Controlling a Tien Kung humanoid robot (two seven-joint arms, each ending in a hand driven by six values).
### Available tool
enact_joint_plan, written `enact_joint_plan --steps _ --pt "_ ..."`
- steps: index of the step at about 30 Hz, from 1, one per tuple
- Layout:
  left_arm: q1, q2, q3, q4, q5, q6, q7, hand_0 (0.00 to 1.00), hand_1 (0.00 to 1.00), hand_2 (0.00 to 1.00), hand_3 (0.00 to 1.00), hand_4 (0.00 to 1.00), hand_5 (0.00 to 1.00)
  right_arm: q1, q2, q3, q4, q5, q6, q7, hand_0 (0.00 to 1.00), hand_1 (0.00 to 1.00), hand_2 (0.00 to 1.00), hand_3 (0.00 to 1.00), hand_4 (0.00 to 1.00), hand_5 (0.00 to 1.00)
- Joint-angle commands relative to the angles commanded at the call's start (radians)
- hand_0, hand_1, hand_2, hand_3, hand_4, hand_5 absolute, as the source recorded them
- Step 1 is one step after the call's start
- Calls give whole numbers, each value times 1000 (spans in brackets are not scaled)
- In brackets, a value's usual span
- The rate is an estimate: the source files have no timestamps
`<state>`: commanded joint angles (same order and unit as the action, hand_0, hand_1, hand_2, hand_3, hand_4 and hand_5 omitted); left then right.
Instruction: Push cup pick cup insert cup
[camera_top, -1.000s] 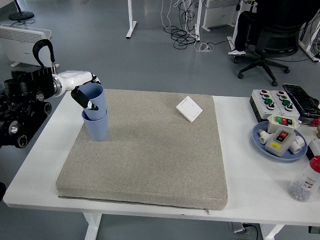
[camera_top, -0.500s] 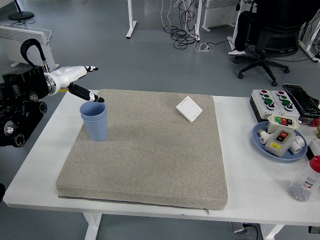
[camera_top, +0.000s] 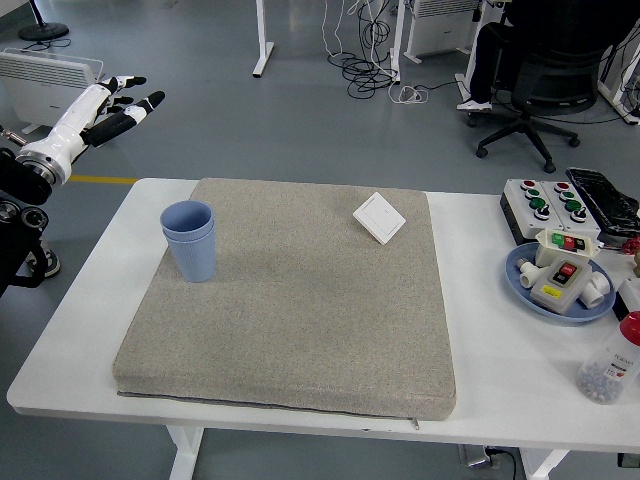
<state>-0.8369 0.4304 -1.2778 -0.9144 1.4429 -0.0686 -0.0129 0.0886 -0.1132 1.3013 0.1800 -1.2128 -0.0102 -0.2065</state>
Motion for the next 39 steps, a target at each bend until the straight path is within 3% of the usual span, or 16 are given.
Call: enact_joint_plan --steps 6,11,17,24,31,39 --pt "164 15 -69 -177 -260 21 -12 825 850 944 865 643 998 -3 3 10 0 -11 -1 -1 697 591 600 546 108 429" --pt "320 -2 -132 -321 -468 41 -42 838 864 961 875 626 998 -8 9 20 0 -16 -3 1 696 591 599 546 107 431" --pt "482 -73 -200 -424 -718 41 -42 860 888 983 908 618 998 -13 12 24 0 -13 -5 3 697 591 600 546 107 430" --pt "595 -167 -263 -482 -998 32 -53 872 899 991 936 616 998 -18 12 26 0 -17 -6 5 695 590 601 546 105 429" --pt "678 -273 -328 -508 -942 31 -54 873 900 991 934 613 998 -22 8 23 0 -18 -4 5 694 590 599 545 105 428" --pt "753 -341 -377 -526 -896 39 -64 874 900 990 934 608 998 -27 5 26 0 -22 -1 6 695 589 599 545 104 425"
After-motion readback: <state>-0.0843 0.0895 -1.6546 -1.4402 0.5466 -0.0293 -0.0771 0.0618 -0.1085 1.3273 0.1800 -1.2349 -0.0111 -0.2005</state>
